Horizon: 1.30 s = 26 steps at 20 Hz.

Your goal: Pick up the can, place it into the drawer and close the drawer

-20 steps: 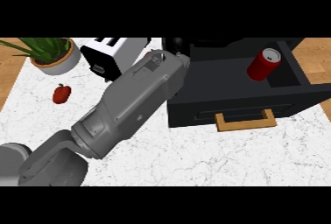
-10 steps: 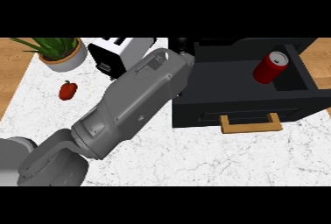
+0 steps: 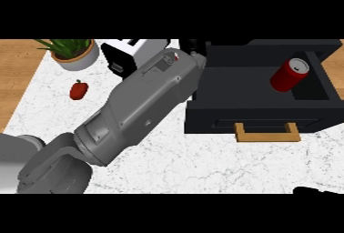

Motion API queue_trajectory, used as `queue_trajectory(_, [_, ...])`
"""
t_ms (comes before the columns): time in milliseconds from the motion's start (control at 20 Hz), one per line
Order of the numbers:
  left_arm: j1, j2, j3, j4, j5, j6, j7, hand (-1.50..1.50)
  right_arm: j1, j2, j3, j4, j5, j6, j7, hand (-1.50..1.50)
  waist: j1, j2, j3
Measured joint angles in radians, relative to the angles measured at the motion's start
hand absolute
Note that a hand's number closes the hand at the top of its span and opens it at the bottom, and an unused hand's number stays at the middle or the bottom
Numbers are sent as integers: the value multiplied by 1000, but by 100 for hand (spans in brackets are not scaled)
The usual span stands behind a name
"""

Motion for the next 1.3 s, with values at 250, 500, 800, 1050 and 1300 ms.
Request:
queue_trajectory(250, [18, 8, 6, -14, -17, -2, 24, -150, -104, -4, 116, 163, 229, -102, -59, -150, 17, -5, 0])
queue_trajectory(500, [22, 31, 14, -28, -41, -3, 52, -150, -227, -26, 202, 362, 399, -186, -103, -150, 25, -7, 0])
queue_trajectory(800, [58, 80, 10, -83, -69, 3, 95, -150, -365, -55, 267, 631, 554, -281, -157, -150, 38, -9, 0])
queue_trajectory(1050, [94, 146, 2, -156, -96, 9, 147, -150, -455, -58, 304, 842, 674, -372, -169, -150, 44, -12, 0])
queue_trajectory(1300, [129, 211, 9, -230, -119, 19, 191, -150, -557, -36, 292, 1088, 749, -499, -174, -150, 45, -10, 0])
